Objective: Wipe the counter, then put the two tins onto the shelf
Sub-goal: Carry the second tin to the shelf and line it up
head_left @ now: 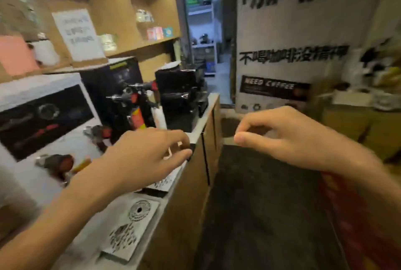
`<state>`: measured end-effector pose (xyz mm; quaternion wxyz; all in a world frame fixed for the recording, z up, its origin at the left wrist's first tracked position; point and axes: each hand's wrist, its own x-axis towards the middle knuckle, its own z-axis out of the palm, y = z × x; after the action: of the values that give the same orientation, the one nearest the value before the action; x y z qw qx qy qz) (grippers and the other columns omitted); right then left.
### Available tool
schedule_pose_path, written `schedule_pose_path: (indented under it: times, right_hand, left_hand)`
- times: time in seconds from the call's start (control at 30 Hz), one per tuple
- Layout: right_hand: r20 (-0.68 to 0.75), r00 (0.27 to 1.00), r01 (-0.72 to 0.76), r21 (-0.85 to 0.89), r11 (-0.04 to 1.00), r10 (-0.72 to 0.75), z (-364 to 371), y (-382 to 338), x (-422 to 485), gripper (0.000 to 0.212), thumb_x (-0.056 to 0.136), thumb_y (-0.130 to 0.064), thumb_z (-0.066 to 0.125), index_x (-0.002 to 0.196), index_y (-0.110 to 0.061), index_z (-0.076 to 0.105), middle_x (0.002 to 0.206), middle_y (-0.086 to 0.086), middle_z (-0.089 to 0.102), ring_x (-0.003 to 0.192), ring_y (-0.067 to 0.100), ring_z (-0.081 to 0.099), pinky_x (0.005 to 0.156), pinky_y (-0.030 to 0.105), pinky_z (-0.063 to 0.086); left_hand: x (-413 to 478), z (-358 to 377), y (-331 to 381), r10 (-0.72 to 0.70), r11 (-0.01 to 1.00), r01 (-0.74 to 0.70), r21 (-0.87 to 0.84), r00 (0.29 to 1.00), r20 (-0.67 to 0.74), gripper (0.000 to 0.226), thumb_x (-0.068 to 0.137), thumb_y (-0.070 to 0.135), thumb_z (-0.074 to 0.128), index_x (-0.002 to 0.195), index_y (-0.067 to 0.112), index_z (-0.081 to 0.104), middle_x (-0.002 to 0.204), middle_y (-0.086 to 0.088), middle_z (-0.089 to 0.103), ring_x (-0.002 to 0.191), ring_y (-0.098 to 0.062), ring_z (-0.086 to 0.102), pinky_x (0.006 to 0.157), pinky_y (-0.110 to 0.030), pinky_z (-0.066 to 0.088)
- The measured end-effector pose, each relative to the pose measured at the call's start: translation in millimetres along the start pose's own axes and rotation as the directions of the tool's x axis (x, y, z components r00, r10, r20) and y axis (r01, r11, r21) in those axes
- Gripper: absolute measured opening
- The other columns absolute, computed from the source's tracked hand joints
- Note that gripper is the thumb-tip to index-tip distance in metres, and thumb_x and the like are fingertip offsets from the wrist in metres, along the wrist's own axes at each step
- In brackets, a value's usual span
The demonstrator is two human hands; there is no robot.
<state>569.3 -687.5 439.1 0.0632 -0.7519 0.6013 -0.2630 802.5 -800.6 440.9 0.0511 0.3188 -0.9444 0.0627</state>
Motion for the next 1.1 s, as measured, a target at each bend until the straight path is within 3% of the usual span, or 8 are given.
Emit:
schedule_pose_path:
  times: [0.13,0.27,0.47,0.57,0.67,0.8,0.87,1.1]
  right_hand:
    - [-0.085,0.928,-0.368,-0.08,0.926,0.362,-16,29,-153,0.021,0.091,-0.052,0.05,0.101,-0.042,0.066,0.099,-0.026,0.067,0.096,-0.008,0.06,0.082,0.019,0.051]
    - [-0.255,0.633,-0.763,-0.045,0.645,0.73,-11,32,-291,0.023,0.094,-0.048,0.051,0.109,-0.04,0.067,0.109,-0.027,0.063,0.104,-0.008,0.056,0.087,0.012,0.044]
    - [-0.337,-0.13,-0.983,0.17,-0.075,0.932,87,-13,-514,0.033,0.096,-0.051,0.047,0.124,-0.038,0.059,0.125,-0.015,0.061,0.114,0.009,0.056,0.099,0.029,0.046]
    - [-0.177,-0.513,-0.854,0.209,-0.477,0.84,159,-75,-585,0.05,0.095,-0.053,0.047,0.139,-0.03,0.05,0.142,-0.006,0.054,0.124,0.016,0.054,0.103,0.03,0.044]
    - [0.077,-0.772,-0.553,0.407,-0.727,0.631,220,-140,-611,0.059,0.093,-0.057,0.047,0.144,-0.026,0.047,0.148,-0.002,0.05,0.131,0.017,0.051,0.107,0.032,0.044]
    - [0.303,-0.88,-0.152,0.552,-0.82,0.367,261,-196,-610,0.097,0.067,-0.08,0.034,0.141,-0.02,0.051,0.147,0.003,0.051,0.132,0.022,0.051,0.109,0.033,0.04]
    - [0.361,-0.882,-0.041,0.583,-0.812,0.304,269,-204,-613,0.081,0.078,-0.071,0.045,0.138,-0.019,0.053,0.146,0.005,0.053,0.131,0.025,0.052,0.11,0.034,0.039]
    - [0.379,-0.841,-0.053,0.653,-0.756,0.387,232,-150,-723,0.063,0.091,-0.057,0.048,0.139,-0.017,0.052,0.146,0.003,0.053,0.132,0.023,0.05,0.109,0.033,0.04]
  left_hand:
    - [51,59,121,0.404,0.903,-0.38,-0.2,0.91,0.098,0.034,0.094,0.058,0.037,0.121,0.044,0.051,0.107,0.021,0.066,0.089,0.005,0.059,0.073,-0.015,0.048]
    - [82,123,250,0.656,0.723,-0.564,-0.4,0.743,0.137,0.032,0.095,0.052,0.043,0.122,0.04,0.054,0.113,0.019,0.066,0.098,0.0,0.064,0.087,-0.033,0.056]
    - [53,214,442,0.93,0.365,-0.766,-0.529,0.268,0.253,0.029,0.096,0.045,0.044,0.118,0.034,0.059,0.113,0.01,0.068,0.102,-0.013,0.064,0.085,-0.038,0.054]
    - [21,245,501,0.945,0.198,-0.832,-0.518,0.021,0.328,0.022,0.091,0.047,0.043,0.083,0.033,0.058,0.089,0.008,0.064,0.088,-0.02,0.063,0.067,-0.033,0.047]
    - [-7,271,542,0.93,0.056,-0.871,-0.488,-0.133,0.344,0.028,0.092,0.051,0.042,0.105,0.035,0.061,0.106,0.009,0.066,0.099,-0.015,0.063,0.077,-0.032,0.051]
    - [-29,283,586,0.869,0.003,-0.868,-0.496,-0.243,0.43,0.037,0.095,0.049,0.044,0.123,0.03,0.058,0.12,0.005,0.066,0.104,-0.015,0.063,0.085,-0.032,0.052]
    - [-37,286,614,0.841,-0.048,-0.881,-0.471,-0.29,0.457,0.038,0.095,0.05,0.042,0.123,0.029,0.057,0.121,0.004,0.066,0.106,-0.017,0.063,0.088,-0.036,0.052]
    - [-61,279,735,0.814,-0.062,-0.885,-0.462,-0.313,0.49,0.039,0.098,0.045,0.043,0.131,0.026,0.053,0.135,0.001,0.059,0.12,-0.02,0.056,0.101,-0.037,0.046]
